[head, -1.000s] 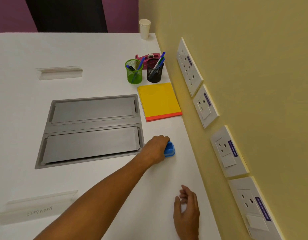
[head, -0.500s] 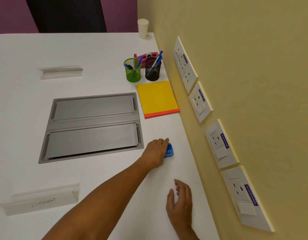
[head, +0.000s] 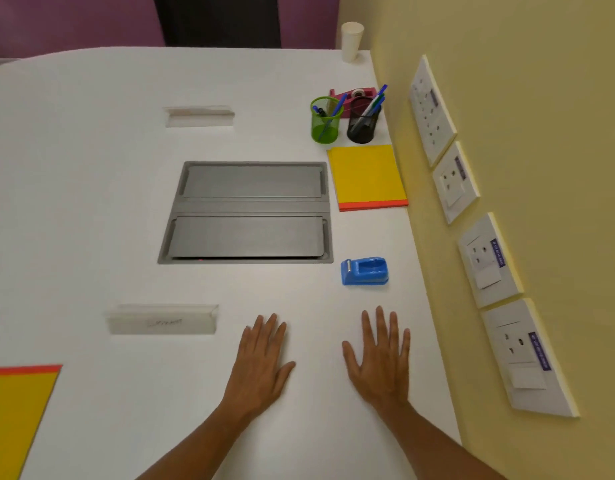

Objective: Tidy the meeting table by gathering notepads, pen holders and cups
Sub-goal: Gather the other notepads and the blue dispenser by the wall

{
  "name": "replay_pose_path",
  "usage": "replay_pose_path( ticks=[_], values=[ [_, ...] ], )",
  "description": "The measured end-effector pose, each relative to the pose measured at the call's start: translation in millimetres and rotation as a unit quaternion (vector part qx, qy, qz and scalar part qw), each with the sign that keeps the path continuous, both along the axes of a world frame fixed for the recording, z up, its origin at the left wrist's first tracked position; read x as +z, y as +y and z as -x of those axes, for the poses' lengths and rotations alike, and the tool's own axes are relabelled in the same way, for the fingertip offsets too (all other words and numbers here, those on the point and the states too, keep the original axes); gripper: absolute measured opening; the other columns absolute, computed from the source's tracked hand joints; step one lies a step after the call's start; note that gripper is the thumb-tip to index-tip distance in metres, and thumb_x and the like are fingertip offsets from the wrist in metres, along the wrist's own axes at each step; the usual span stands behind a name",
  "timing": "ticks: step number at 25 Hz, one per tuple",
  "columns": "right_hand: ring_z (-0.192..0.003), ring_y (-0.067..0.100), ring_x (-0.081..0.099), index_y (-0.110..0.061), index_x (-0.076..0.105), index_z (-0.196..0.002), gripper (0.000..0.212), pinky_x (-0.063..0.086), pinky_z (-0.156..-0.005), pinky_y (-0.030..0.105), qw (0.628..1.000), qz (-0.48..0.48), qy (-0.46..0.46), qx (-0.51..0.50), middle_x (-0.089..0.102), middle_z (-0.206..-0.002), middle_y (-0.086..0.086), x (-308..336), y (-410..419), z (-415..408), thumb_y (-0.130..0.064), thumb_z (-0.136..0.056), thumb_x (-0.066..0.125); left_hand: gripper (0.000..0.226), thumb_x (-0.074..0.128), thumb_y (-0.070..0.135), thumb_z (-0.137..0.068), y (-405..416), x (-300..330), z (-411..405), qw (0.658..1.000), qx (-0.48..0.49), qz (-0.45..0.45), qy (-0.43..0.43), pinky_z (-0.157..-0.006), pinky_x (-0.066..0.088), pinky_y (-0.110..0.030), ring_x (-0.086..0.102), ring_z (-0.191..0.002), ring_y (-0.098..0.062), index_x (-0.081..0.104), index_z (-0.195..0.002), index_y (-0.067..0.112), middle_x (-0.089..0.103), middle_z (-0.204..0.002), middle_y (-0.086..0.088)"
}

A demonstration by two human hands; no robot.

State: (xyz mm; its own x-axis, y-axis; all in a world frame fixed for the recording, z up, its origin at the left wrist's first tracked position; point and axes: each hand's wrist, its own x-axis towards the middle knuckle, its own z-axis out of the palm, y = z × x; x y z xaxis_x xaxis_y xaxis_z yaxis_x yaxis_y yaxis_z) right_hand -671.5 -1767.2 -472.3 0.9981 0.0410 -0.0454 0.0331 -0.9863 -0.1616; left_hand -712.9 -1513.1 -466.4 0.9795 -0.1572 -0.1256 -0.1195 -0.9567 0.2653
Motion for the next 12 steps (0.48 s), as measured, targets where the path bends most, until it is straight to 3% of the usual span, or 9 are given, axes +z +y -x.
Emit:
replay_pose_path(
  ticks=[4,7,9,12],
  values=[
    [-0.153,0.035,0.013,-0.017,0.027,-0.157,0.077,0.013,-0.120,0.060,1.000,0.015,0.022,0.008,0.018,-0.165,0.012,-4,1,4,-0.061,-0.095,0.028,0.073,0.030,0.061,-0.097,49,-2,50,0.993,0.098,-0.029,0.055,-0.121,0.002,-0.044,0.009,-0.151,-0.033,0.027,-0.154,0.015,0.017,-0.163,-0.010],
    [-0.153,0.033,0.011,-0.012,0.007,-0.159,0.086,0.016,-0.120,0.060,0.999,-0.022,0.024,0.015,0.015,-0.166,0.014,4,18,7,-0.067,-0.093,0.017,0.073,0.024,0.063,-0.098,78,0,86,0.986,0.147,-0.050,0.063,-0.120,0.004,-0.047,0.009,-0.151,-0.035,0.030,-0.153,0.015,0.014,-0.164,-0.011],
    [-0.154,0.030,0.009,-0.010,0.000,-0.158,0.090,0.016,-0.121,0.057,0.998,-0.058,0.022,0.033,0.013,-0.166,0.013,13,45,6,-0.067,-0.093,0.023,0.073,0.024,0.063,-0.098,91,2,105,0.982,0.160,-0.065,0.071,-0.119,0.008,-0.051,0.006,-0.152,-0.035,0.028,-0.154,0.016,0.010,-0.165,-0.011],
    [-0.155,0.026,0.005,-0.008,0.007,-0.159,0.089,0.013,-0.124,0.052,0.981,-0.100,0.011,0.164,0.011,-0.167,0.010,36,129,18,-0.062,-0.094,0.035,0.075,0.025,0.064,-0.097,122,2,142,0.965,0.240,-0.075,0.076,-0.120,0.010,-0.053,0.003,-0.152,-0.035,0.025,-0.155,0.016,0.009,-0.165,-0.011]
  ],
)
